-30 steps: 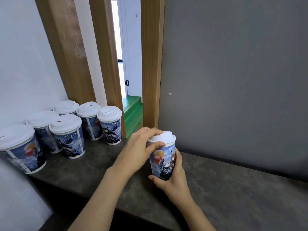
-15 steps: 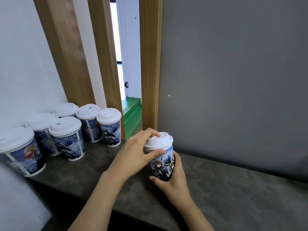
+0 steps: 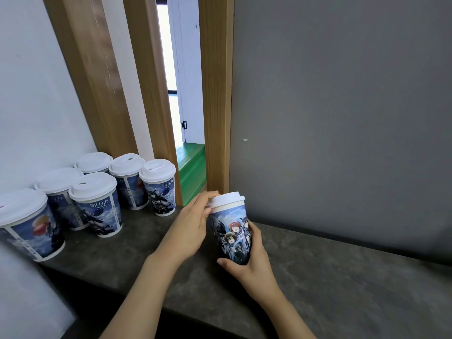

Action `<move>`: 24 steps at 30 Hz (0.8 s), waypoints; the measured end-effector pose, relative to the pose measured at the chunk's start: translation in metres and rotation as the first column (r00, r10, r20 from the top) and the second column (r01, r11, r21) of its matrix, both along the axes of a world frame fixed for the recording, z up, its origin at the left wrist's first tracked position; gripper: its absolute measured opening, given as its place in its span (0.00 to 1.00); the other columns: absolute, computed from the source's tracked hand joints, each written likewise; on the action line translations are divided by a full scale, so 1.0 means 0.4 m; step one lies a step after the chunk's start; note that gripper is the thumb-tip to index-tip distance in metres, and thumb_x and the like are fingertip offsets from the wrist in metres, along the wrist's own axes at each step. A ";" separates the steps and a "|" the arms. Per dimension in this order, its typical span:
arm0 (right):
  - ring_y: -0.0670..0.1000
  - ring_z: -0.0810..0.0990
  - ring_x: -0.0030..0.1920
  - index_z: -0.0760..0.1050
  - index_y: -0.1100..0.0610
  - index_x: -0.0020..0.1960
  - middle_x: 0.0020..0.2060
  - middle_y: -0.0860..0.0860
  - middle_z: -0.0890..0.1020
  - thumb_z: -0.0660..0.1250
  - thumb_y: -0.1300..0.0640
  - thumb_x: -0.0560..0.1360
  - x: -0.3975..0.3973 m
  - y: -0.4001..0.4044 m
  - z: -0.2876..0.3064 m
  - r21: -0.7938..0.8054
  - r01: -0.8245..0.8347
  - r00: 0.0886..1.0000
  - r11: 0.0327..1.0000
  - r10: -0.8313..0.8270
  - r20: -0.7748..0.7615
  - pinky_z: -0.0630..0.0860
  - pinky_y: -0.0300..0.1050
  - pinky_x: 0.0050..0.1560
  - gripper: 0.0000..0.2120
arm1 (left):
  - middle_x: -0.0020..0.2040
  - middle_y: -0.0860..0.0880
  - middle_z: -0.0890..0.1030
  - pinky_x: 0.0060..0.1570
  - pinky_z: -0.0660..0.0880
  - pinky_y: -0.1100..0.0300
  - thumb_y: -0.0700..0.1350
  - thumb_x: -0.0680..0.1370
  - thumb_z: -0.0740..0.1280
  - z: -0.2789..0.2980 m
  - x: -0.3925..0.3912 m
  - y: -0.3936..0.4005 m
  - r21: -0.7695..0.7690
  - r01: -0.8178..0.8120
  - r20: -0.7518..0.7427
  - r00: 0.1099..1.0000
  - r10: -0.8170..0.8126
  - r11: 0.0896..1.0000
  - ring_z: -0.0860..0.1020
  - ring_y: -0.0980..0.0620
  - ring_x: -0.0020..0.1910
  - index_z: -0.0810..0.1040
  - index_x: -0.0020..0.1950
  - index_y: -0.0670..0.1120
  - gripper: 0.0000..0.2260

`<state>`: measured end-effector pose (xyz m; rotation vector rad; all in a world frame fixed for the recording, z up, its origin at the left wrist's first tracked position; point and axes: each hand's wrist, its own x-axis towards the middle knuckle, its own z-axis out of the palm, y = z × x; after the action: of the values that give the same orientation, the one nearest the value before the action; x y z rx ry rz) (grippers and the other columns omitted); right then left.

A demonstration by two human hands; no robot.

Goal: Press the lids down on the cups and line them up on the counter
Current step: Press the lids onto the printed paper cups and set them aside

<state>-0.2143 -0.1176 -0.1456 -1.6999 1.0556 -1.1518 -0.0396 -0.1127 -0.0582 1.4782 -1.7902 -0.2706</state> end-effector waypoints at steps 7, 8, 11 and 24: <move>0.39 0.70 0.69 0.58 0.46 0.76 0.69 0.41 0.70 0.82 0.53 0.63 0.003 0.004 0.001 -0.063 0.014 0.999 0.998 -0.017 -0.037 0.70 0.42 0.70 0.49 | 0.63 0.60 0.74 0.58 0.71 0.64 0.47 0.81 0.63 -0.005 -0.025 0.006 -0.081 0.052 -0.039 0.998 -0.056 0.995 0.73 0.63 0.60 0.70 0.68 0.59 0.16; 0.38 0.71 0.68 0.59 0.45 0.75 0.68 0.40 0.71 0.82 0.53 0.63 0.003 0.003 0.001 -0.056 0.007 0.999 0.998 -0.009 -0.032 0.70 0.39 0.69 0.48 | 0.61 0.59 0.74 0.59 0.71 0.63 0.47 0.81 0.63 -0.002 -0.028 0.003 -0.096 0.042 -0.039 0.998 -0.046 0.994 0.73 0.63 0.59 0.72 0.67 0.56 0.15; 0.39 0.76 0.64 0.61 0.37 0.70 0.61 0.35 0.76 0.78 0.50 0.67 0.000 0.005 0.004 0.006 -0.028 0.999 1.000 0.027 0.018 0.74 0.34 0.61 0.39 | 0.61 0.55 0.76 0.64 0.68 0.62 0.40 0.82 0.61 0.010 -0.028 -0.005 -0.092 0.088 -0.036 0.995 -0.092 0.992 0.72 0.59 0.62 0.74 0.67 0.51 0.14; 0.46 0.76 0.66 0.62 0.43 0.70 0.65 0.46 0.74 0.81 0.50 0.60 0.003 0.004 -0.001 -0.064 0.067 0.997 0.996 -0.065 0.034 0.75 0.51 0.67 0.44 | 0.58 0.60 0.76 0.49 0.70 0.71 0.58 0.79 0.62 0.036 -0.020 0.011 -0.012 0.102 0.042 0.994 -0.101 0.995 0.74 0.63 0.56 0.72 0.56 0.57 0.09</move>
<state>-0.2131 -0.1161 -0.1458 -1.7026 1.0721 -1.2640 -0.0474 -0.1083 -0.0438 1.3944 -1.8994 -0.2800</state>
